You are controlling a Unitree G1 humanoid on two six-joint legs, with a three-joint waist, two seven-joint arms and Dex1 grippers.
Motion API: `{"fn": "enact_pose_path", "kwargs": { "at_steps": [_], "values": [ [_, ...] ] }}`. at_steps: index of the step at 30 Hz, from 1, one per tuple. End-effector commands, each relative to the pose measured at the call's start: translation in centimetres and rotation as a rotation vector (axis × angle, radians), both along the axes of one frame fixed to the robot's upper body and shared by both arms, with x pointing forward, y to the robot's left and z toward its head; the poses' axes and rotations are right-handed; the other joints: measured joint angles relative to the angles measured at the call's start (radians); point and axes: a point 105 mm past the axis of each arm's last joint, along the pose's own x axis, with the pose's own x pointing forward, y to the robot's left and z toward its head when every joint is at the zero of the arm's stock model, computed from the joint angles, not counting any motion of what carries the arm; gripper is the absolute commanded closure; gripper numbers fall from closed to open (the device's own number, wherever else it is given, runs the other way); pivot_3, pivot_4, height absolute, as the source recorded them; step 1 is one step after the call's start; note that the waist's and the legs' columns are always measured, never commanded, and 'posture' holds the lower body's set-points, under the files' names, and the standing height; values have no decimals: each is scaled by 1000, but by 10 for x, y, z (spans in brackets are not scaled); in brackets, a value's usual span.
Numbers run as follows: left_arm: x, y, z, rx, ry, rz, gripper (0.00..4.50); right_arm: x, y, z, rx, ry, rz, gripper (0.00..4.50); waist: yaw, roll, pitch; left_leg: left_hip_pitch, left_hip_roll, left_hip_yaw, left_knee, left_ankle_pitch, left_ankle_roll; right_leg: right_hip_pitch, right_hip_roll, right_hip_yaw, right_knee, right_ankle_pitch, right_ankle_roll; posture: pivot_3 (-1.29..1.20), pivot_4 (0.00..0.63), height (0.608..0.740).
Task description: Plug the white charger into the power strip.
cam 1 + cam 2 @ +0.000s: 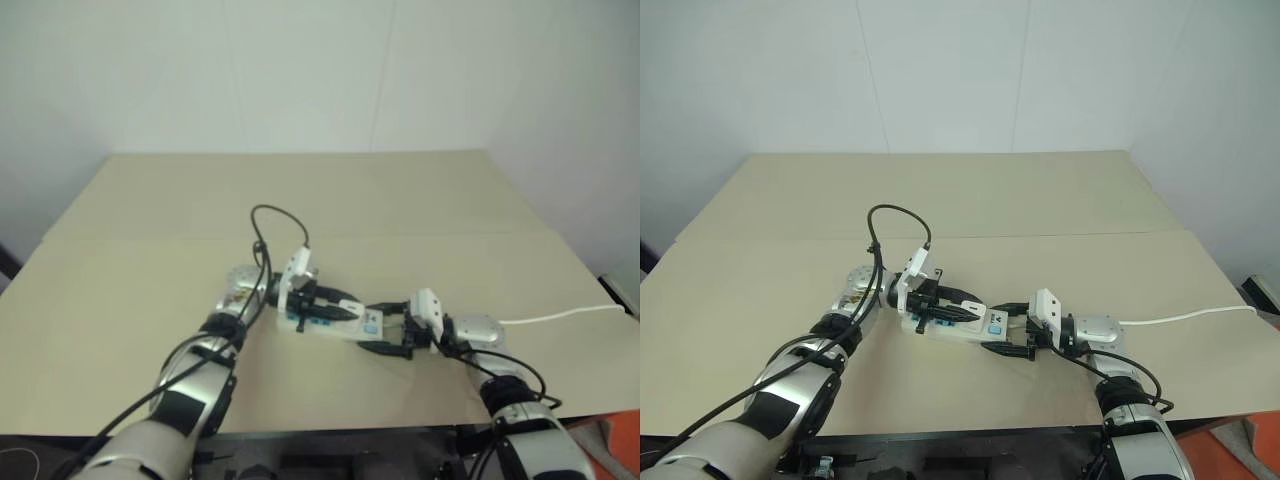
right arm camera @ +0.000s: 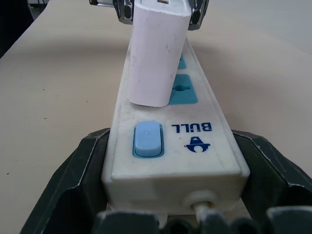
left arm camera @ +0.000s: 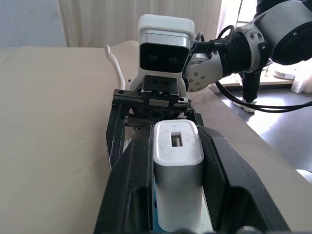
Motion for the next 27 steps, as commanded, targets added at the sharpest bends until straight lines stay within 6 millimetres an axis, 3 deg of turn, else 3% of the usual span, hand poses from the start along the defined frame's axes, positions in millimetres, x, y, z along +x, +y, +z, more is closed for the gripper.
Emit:
{"fn": "enact_pose_path", "kwargs": {
  "at_steps": [1,15,25,27],
  "values": [
    [-10,13,-29,82,56,2,3491,-14,3,-29,-83,98,43,1109,0,0,0,0,0,0,0,0,0,0,0,0,0,0,0,0,150,740],
    [-20,34,-62,201,63,22,3491,-13,2,-26,-84,86,44,1109,0,0,-7,0,1,0,-1,0,0,1,1,0,0,0,0,0,150,740],
    [-20,33,-65,220,72,18,3491,-13,1,-26,-83,80,34,1109,0,-1,-9,14,1,0,-9,0,0,14,1,1,-4,-2,0,0,150,740],
    [-19,33,-65,219,73,20,2725,-13,1,-27,-84,80,33,1109,-2,1,-10,14,1,0,-11,0,0,15,1,1,-5,-2,0,0,150,740]
  ]
}}
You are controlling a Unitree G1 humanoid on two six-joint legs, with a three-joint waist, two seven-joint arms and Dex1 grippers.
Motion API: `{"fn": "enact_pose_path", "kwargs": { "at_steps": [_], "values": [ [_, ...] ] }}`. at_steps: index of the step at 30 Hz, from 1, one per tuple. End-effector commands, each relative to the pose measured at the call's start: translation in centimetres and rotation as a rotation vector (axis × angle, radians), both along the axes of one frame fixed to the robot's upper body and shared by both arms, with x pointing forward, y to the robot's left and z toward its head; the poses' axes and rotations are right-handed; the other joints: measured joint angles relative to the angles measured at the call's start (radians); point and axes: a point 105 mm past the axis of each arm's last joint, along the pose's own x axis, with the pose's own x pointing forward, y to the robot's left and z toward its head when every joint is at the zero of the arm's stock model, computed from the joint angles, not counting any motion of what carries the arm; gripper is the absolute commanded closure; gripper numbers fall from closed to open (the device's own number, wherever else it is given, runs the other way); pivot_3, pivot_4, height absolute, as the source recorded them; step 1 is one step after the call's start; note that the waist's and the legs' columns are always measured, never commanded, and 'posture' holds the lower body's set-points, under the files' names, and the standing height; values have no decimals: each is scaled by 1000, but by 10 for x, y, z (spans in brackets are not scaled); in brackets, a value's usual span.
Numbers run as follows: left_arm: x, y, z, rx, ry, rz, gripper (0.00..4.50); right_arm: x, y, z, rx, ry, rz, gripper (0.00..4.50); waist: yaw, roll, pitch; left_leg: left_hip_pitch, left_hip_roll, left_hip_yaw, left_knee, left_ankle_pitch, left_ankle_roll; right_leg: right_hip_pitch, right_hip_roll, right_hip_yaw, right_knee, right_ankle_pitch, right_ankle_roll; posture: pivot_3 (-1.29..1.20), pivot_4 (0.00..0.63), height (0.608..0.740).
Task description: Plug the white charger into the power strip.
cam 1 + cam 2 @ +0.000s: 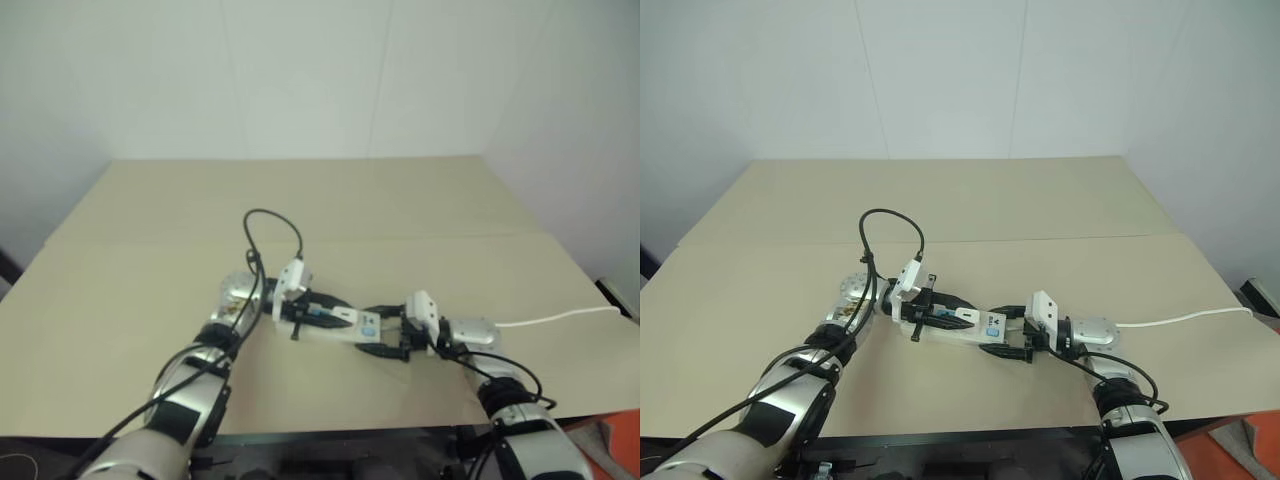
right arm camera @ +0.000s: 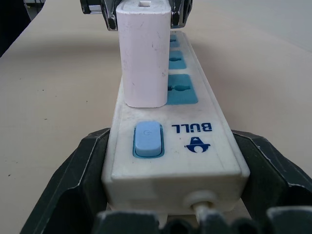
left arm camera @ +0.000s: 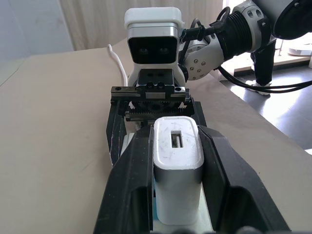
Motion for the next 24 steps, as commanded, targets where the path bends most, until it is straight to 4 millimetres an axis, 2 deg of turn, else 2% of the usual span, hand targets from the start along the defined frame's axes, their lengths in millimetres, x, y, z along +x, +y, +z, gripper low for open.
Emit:
{"fn": "enact_pose_path", "kwargs": {
  "at_steps": [1,9,12,15,16,18,21,24],
  "values": [
    [-13,23,-50,195,145,22,2537,-13,-2,-22,-76,69,38,1109,-5,3,-2,0,0,0,-1,0,0,0,0,0,-1,0,0,0,150,740],
    [-4,23,-34,137,131,49,131,-12,-2,-23,-81,71,39,1109,-2,5,-7,0,0,0,-4,0,0,0,0,1,-3,0,0,0,150,740],
    [-2,30,-26,143,103,51,54,-12,-2,-22,-83,74,42,1109,-4,5,-6,0,0,0,-4,0,0,0,0,1,-3,0,0,0,150,740],
    [4,43,-8,112,79,83,54,-9,-4,-21,-97,35,30,1109,-5,5,-6,0,0,0,-4,0,0,-1,1,1,-3,0,0,0,150,740],
    [6,49,0,90,76,100,13,-9,-4,-20,-99,25,31,759,-5,5,-6,0,0,0,-4,0,0,-1,0,1,-3,0,0,0,150,740],
    [10,63,16,52,63,137,0,-8,-4,-18,-102,10,28,92,-1,4,-5,0,0,0,-3,0,0,-4,0,1,-3,0,0,0,150,740],
    [11,89,39,-5,48,204,0,-5,-8,-9,-82,-20,14,36,3,-2,0,-1,0,-1,-3,0,0,-4,0,0,-4,0,0,0,150,740],
    [6,120,52,-21,45,274,0,-5,-19,1,-73,-44,1,36,4,-2,6,-2,0,-2,-4,0,0,-5,-1,-1,-5,0,-1,0,150,740]
  ]
}}
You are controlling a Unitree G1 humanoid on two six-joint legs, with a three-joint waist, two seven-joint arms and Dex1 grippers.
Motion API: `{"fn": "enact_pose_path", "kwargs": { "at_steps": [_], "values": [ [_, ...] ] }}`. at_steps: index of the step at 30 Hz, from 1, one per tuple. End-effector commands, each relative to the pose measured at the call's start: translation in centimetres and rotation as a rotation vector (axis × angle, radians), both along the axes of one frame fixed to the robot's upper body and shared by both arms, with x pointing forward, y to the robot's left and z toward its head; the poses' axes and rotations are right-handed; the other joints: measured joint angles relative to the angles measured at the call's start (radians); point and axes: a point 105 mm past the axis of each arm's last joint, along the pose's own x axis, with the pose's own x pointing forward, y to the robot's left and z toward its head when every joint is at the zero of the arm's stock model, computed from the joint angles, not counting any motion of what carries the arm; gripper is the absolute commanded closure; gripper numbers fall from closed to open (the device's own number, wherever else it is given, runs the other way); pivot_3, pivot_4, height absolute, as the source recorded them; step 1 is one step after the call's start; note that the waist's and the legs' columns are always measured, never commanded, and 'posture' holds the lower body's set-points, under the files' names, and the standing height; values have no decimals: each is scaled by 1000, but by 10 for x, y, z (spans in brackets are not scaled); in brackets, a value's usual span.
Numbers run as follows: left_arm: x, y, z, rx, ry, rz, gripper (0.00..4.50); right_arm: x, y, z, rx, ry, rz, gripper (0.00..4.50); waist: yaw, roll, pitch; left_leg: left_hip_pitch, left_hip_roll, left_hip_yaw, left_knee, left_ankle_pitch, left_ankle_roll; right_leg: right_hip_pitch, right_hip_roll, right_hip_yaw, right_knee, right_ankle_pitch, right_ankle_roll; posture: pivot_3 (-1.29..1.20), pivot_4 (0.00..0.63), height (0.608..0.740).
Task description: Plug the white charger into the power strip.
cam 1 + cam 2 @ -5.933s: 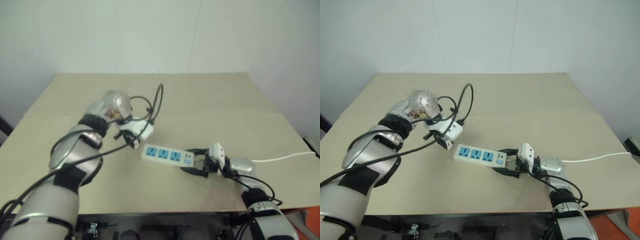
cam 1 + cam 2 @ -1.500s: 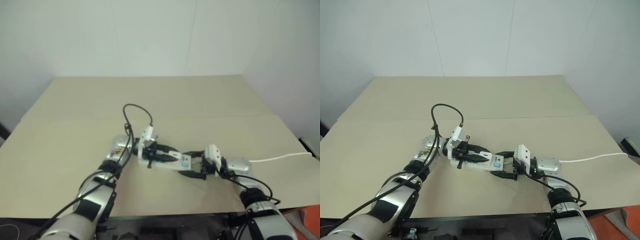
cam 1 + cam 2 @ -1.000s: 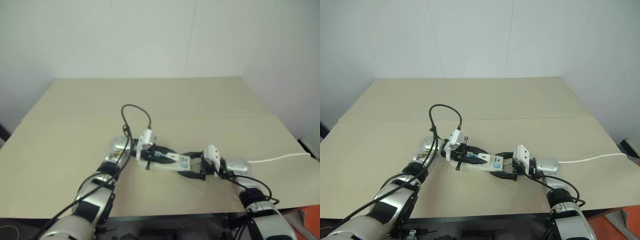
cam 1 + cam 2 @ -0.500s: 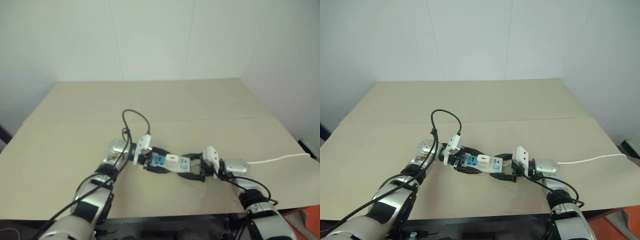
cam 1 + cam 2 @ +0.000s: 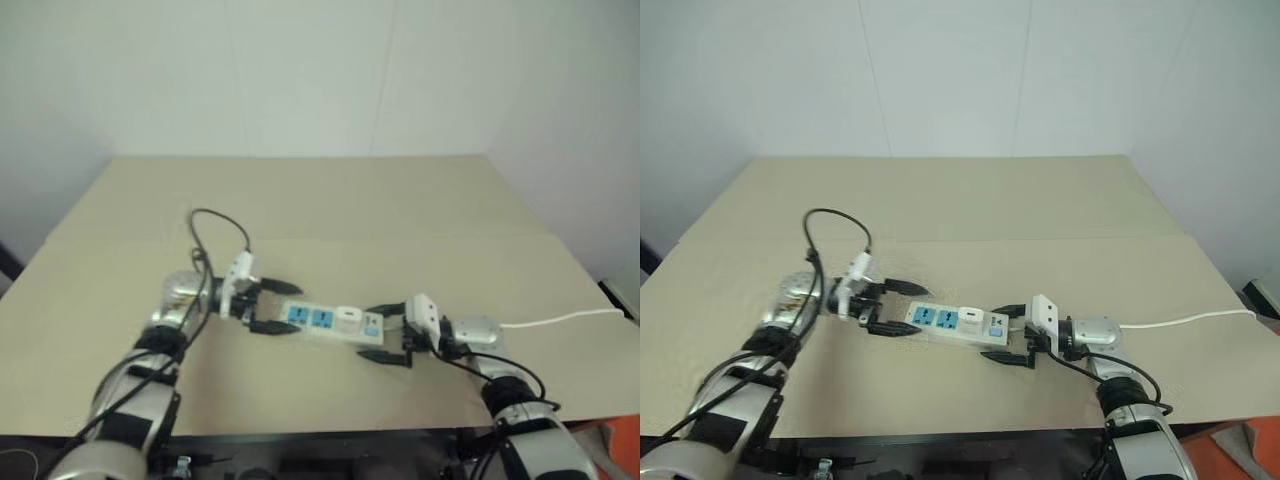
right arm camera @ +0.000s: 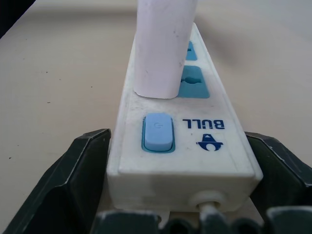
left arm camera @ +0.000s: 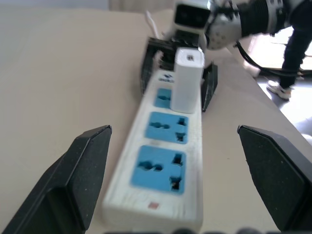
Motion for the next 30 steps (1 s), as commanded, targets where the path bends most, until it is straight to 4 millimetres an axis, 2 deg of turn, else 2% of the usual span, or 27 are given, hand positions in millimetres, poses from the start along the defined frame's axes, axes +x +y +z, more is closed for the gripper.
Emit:
{"fn": "enact_pose_path", "kwargs": {
  "at_steps": [1,4,8,9,11,14,17,20,23,30],
  "values": [
    [-7,33,23,-35,-48,70,0,-5,-20,3,-24,-2,-17,36,1,2,4,-1,0,0,0,0,0,-1,0,0,0,0,0,0,150,740],
    [-18,63,27,3,-56,140,0,-9,-41,21,-28,-47,-24,36,10,6,10,-4,0,0,0,0,0,-4,-1,0,0,1,-2,0,150,740],
    [-38,98,29,68,-55,223,0,-14,-74,52,-68,-138,-69,36,30,9,13,-25,-1,0,3,0,0,-25,-2,-1,3,4,-8,0,150,740],
    [-43,103,30,79,-54,234,0,-16,-81,59,-82,-154,-80,36,34,9,14,-32,-1,0,5,0,0,-32,-2,-1,4,5,-8,0,150,740],
    [-53,116,33,97,-60,268,0,-22,-102,73,-127,-179,-113,36,39,10,16,-33,0,0,5,0,0,-33,-2,-1,5,5,-8,0,150,740],
    [-61,126,35,131,-78,311,0,-32,-123,83,-193,-191,-142,36,51,11,17,-32,0,1,5,0,0,-33,-2,-1,4,5,-8,0,150,740],
    [-64,133,35,157,-102,358,0,-40,-137,90,-221,-183,-171,36,55,11,17,-32,-1,2,5,0,0,-31,-3,-1,3,4,-8,0,150,740],
    [-65,131,40,144,-110,377,0,-49,-146,94,-246,-179,-187,36,54,11,17,-32,0,2,6,0,0,-31,-2,-1,4,4,-8,0,150,740],
    [-67,127,40,158,-114,366,0,-54,-148,98,-254,-183,-200,36,51,11,17,-32,0,3,6,0,0,-31,-2,-1,4,4,-8,0,150,740],
    [-56,120,41,146,-149,382,0,-57,-154,106,-285,-193,-245,36,50,11,17,-32,0,4,6,0,0,-32,-2,0,4,5,-8,0,150,740]
  ]
}}
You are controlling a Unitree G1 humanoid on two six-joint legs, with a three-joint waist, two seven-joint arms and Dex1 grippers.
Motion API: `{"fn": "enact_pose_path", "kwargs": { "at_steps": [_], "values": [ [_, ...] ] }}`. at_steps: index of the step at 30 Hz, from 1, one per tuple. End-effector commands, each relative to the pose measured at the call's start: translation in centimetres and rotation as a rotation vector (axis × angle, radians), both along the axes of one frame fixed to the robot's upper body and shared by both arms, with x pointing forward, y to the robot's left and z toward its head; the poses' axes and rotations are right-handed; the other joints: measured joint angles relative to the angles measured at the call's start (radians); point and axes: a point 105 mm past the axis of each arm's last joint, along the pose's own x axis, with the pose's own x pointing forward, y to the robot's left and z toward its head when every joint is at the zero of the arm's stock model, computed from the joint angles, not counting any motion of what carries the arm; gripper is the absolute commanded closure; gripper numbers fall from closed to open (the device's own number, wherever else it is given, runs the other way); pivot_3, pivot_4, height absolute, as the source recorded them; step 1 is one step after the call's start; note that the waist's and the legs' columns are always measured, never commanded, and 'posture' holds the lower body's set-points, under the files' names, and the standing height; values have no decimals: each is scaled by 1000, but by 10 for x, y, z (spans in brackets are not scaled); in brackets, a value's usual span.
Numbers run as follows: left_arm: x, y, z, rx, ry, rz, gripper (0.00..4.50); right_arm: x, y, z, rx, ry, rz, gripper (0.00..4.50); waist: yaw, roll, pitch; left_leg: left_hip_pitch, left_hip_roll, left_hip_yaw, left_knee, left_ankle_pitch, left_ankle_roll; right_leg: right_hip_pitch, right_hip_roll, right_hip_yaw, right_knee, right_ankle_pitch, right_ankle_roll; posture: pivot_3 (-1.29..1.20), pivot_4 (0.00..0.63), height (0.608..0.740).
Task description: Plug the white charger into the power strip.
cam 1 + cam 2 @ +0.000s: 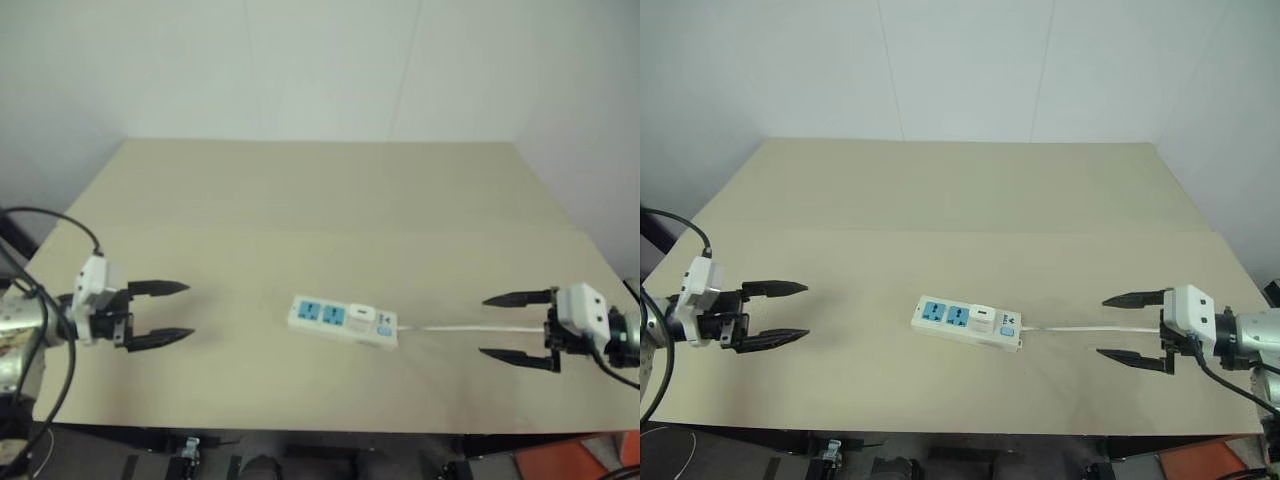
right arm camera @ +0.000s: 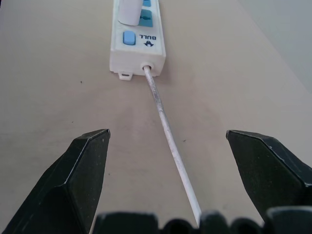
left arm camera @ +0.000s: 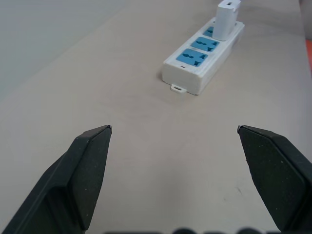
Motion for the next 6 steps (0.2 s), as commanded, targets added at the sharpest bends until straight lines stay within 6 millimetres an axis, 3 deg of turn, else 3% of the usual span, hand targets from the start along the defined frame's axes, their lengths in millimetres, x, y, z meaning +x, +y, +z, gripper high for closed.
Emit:
{"fn": "enact_pose_path", "kwargs": {
  "at_steps": [1,6],
  "values": [
    [6,-4,7,5,-50,-3,0,-2,-5,20,-17,-72,-18,36,1,0,0,0,0,0,0,0,0,0,0,0,0,0,0,0,150,740],
    [12,-13,2,3,-52,-22,0,-9,-10,22,-35,-76,-35,36,3,0,0,0,0,0,0,0,0,0,0,0,0,0,0,0,150,740]
  ]
}}
